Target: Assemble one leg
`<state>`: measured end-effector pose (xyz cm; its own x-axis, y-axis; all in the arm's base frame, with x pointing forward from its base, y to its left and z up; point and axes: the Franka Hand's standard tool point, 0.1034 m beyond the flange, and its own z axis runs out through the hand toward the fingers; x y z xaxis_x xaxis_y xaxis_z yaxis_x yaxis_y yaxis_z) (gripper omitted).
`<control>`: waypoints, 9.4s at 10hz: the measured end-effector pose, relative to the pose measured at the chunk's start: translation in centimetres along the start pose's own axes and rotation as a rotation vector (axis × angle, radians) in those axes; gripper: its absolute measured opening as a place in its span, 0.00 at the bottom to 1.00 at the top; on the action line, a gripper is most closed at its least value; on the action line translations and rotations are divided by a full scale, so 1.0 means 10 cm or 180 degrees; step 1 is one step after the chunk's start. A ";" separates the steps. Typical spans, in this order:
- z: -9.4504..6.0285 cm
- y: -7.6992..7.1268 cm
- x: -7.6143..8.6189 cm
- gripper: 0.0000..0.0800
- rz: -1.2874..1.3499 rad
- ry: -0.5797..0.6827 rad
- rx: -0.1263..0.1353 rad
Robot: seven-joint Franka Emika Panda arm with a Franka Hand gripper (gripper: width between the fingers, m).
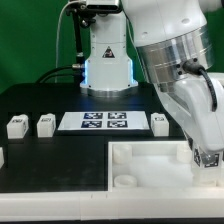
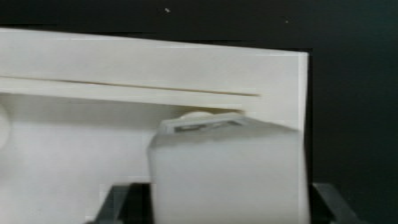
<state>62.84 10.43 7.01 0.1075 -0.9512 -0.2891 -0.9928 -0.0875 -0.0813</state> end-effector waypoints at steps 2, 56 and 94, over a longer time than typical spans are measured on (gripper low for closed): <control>0.01 0.00 0.00 0.52 -0.0281 0.0010 -0.0007; 0.05 0.04 -0.18 0.77 -0.2244 0.0213 -0.0190; 0.12 0.06 -0.06 0.36 -0.3029 0.0538 -0.0262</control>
Offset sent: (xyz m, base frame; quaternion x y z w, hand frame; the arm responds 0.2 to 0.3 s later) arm -0.0002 0.0088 0.0081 -0.0400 0.0417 -0.4514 0.8904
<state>62.26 11.27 6.03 0.8653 -0.5013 0.0046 -0.4957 -0.8569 -0.1416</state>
